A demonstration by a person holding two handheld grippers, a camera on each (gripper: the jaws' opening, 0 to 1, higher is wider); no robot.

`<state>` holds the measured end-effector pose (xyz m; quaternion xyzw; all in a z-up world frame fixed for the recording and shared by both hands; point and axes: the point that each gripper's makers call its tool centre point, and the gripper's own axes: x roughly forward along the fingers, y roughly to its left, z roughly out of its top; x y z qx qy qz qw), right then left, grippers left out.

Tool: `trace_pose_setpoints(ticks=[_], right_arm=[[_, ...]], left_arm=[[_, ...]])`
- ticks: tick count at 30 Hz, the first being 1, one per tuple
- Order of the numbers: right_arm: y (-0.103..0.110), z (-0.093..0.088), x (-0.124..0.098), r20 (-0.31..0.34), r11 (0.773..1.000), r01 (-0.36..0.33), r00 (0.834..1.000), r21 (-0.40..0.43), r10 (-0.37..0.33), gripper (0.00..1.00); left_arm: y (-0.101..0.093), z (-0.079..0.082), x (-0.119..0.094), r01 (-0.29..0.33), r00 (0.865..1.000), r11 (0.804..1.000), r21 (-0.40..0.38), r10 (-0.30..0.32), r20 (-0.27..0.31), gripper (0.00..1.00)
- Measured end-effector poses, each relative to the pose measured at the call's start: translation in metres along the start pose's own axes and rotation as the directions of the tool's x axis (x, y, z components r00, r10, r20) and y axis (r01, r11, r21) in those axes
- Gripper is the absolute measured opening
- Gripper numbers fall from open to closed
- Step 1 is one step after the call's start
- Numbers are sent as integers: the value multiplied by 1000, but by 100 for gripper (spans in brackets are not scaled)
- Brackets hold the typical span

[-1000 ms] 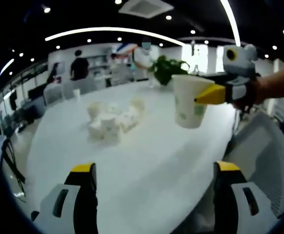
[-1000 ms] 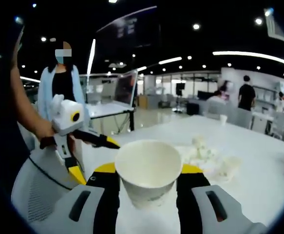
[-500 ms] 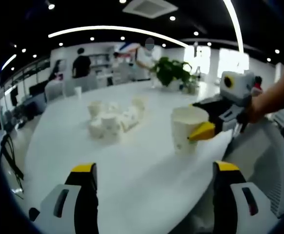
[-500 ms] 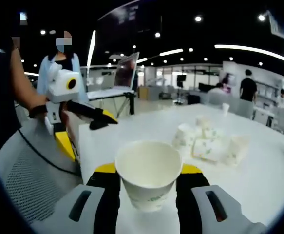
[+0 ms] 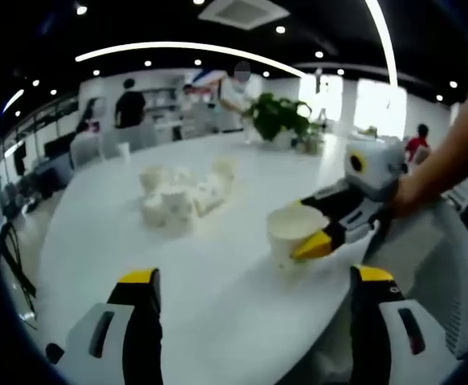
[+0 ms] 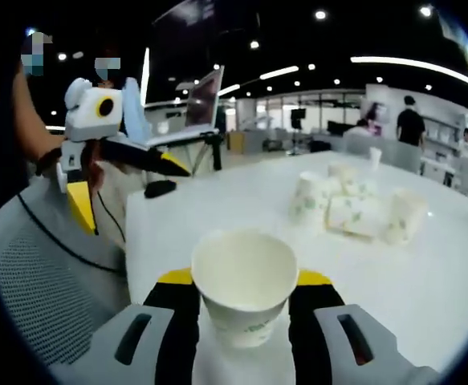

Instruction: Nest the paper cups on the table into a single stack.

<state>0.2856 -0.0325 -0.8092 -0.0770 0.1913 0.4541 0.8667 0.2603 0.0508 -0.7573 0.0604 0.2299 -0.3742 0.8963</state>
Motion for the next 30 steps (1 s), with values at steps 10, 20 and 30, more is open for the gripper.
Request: trace_pose_setpoints(ticks=[10, 20, 30], right_arm=[[4, -8, -2, -69, 999, -24, 997, 30, 26, 57], [-13, 3, -29, -79, 998, 12, 997, 55, -7, 83], [-39, 18, -63, -26, 993, 98, 995, 61, -97, 94]], left_arm=[[1, 0, 0, -1, 1000, 1000, 1, 1, 2, 96], [5, 2, 0, -11, 1000, 1000, -14, 11, 14, 97], [10, 5, -2, -33, 999, 999, -31, 34, 32, 98]])
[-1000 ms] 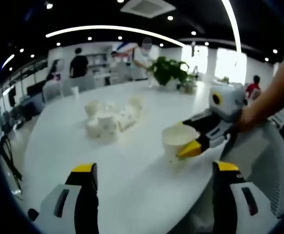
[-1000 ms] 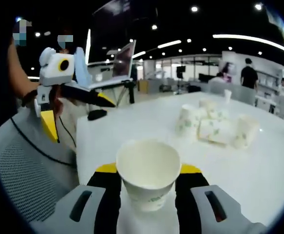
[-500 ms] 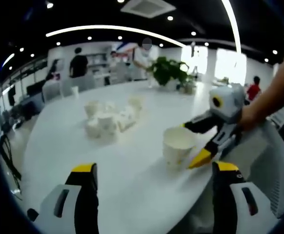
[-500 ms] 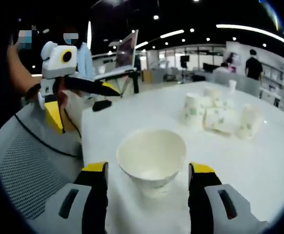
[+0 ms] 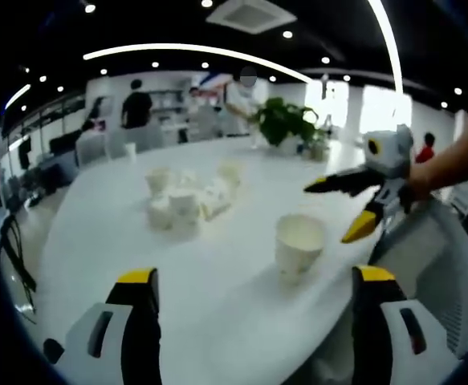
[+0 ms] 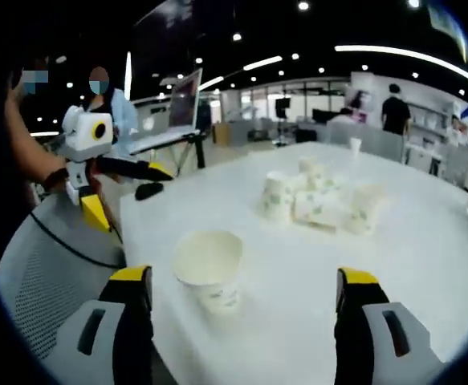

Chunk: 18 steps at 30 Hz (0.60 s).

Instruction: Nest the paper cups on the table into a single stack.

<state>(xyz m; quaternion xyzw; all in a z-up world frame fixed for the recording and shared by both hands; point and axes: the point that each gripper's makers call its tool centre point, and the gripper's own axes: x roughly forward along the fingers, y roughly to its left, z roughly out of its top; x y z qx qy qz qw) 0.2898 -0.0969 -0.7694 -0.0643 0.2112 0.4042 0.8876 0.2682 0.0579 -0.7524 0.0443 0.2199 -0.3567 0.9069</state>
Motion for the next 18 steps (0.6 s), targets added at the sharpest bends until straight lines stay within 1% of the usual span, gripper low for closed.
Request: trace_pose_setpoints(ticks=[4, 7, 10, 12, 15, 18], right_arm=[[-12, 1, -12, 20, 999, 48, 999, 2, -48, 98], [-23, 7, -23, 53, 995, 103, 993, 3, -103, 100], [-31, 11, -29, 69, 992, 127, 990, 4, -127, 100], [-31, 15, -33, 82, 991, 131, 988, -4, -130, 100], [-34, 14, -37, 82, 990, 143, 987, -15, -141, 100], [-41, 16, -43, 93, 985, 172, 981, -11, -170, 100]], left_arm=[[2, 1, -1, -10, 1000, 1000, -13, 10, 7, 98], [4, 1, -1, -17, 1000, 1000, -20, 18, 13, 98], [5, 1, -1, -22, 1000, 1000, -20, 22, 13, 98], [6, 2, -2, -28, 999, 999, -26, 28, 17, 98], [8, 2, -2, -36, 999, 999, -31, 37, 19, 98], [8, 3, -2, -39, 999, 999, -28, 40, 21, 98]])
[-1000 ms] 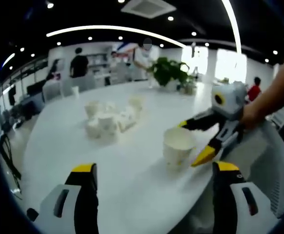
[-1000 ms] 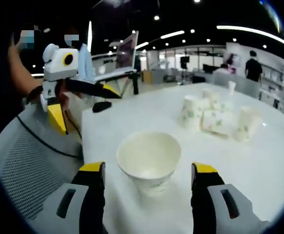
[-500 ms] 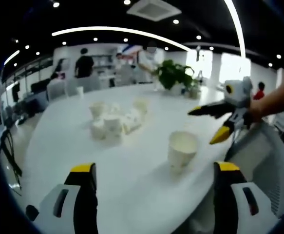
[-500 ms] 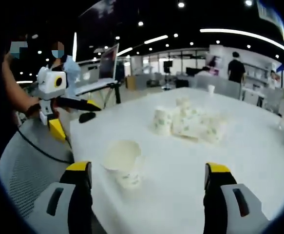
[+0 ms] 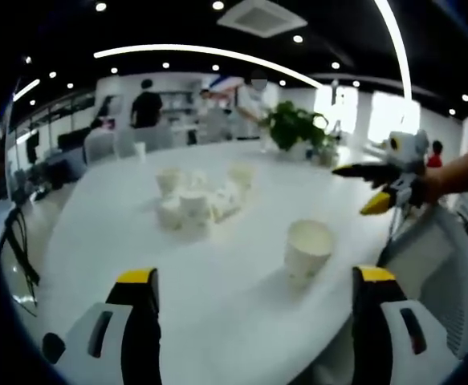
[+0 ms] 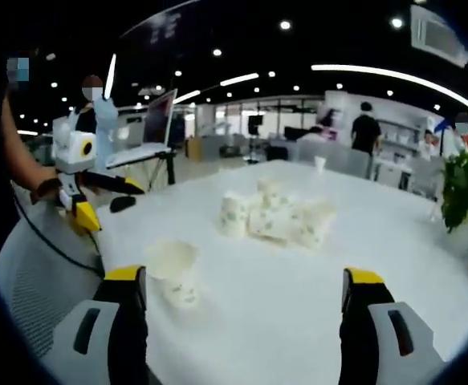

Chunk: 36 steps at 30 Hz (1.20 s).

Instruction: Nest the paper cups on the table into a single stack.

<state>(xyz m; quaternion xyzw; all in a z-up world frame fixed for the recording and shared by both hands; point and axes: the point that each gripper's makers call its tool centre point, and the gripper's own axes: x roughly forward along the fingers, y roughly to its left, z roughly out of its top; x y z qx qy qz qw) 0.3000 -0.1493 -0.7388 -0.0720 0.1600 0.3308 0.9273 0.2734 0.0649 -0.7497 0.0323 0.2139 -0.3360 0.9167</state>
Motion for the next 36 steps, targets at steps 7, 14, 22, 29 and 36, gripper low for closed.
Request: trace_pose_setpoints(ticks=[7, 14, 22, 29, 36], right_arm=[[-7, -1, -2, 8, 999, 34, 999, 20, -34, 100], [-5, -5, -3, 1, 999, 28, 1000, 27, -28, 100], [-20, -3, 0, 11, 996, 61, 998, 58, -62, 100], [-33, -4, 9, 0, 997, 66, 998, 42, -66, 100], [-47, 8, 24, 17, 998, 67, 998, 22, -67, 100]], left_arm=[[5, 1, -2, -25, 1000, 1000, 8, 25, 12, 98], [11, 3, -4, -57, 998, 998, 10, 57, 24, 98], [9, 2, 0, -36, 999, 999, 27, 36, 12, 98], [9, 0, 1, -23, 1000, 999, 34, 24, -4, 98], [11, -1, 1, -25, 1000, 999, 39, 26, -11, 98]])
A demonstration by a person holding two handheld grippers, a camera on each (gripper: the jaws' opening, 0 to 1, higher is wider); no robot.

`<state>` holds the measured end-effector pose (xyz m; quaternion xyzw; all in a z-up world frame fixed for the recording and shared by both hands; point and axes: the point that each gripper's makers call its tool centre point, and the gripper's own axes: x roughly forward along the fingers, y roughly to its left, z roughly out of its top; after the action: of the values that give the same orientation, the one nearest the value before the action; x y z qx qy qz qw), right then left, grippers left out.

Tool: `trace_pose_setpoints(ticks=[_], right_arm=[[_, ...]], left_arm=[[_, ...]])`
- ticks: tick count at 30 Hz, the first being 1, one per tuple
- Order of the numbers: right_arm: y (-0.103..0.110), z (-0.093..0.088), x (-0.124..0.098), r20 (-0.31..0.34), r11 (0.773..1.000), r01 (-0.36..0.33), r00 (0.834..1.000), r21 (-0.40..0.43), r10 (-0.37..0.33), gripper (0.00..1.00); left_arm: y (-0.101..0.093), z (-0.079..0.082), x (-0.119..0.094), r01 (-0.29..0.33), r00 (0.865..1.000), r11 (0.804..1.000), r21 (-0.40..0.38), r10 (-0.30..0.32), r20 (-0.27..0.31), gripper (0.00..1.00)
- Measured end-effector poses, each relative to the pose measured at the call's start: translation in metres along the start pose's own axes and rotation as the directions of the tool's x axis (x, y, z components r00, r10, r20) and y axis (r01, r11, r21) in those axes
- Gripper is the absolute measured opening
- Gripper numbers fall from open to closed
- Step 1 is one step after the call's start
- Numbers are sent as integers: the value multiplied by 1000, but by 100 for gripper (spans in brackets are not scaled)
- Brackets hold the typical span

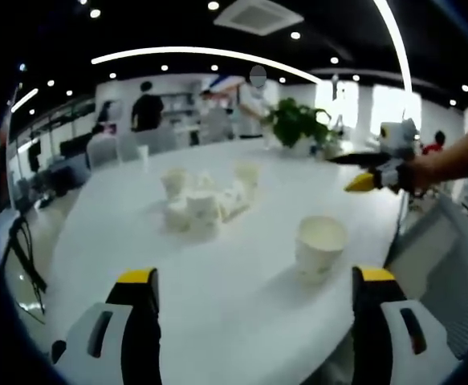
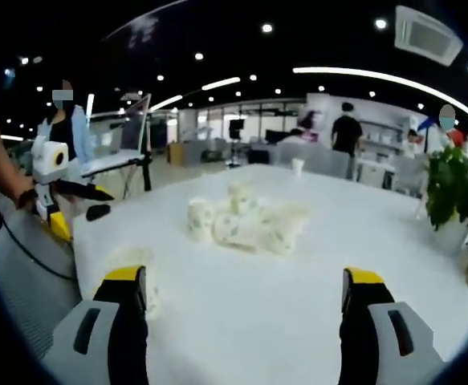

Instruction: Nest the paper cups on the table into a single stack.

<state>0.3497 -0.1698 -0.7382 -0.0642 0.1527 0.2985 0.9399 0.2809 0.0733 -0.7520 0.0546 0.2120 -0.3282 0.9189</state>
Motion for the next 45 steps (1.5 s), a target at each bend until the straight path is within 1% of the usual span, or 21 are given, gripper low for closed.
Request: trace_pose_setpoints(ticks=[6, 14, 19, 26, 32, 37, 45], right_arm=[[-10, -1, 16, -10, 1000, -7, 1000, -9, 7, 100], [-26, 5, 37, -6, 1000, -2, 1000, -5, 2, 100], [-30, 7, 51, -7, 1000, -10, 1000, -7, 10, 100], [-32, 10, 64, -7, 1000, -21, 1000, -12, 21, 99], [-37, 16, 76, 6, 1000, -18, 1000, -5, 18, 99], [-40, 21, 91, 12, 1000, -20, 1000, -1, 20, 99], [-44, 24, 105, 7, 1000, -25, 1000, -16, 25, 97]], left_arm=[[1, 0, 0, -5, 1000, 1000, 2, 5, 1, 98], [1, 0, 1, -7, 1000, 1000, 9, 7, -1, 98], [2, 0, 1, -4, 1000, 1000, 17, 4, -2, 98], [7, 0, 3, -5, 1000, 1000, 15, 5, -7, 98], [5, 0, 3, 3, 1000, 1000, 13, -2, -8, 98], [5, -1, 4, 6, 1000, 1000, 13, -5, -11, 98], [4, -2, 4, 7, 1000, 1000, 13, -7, -13, 98]])
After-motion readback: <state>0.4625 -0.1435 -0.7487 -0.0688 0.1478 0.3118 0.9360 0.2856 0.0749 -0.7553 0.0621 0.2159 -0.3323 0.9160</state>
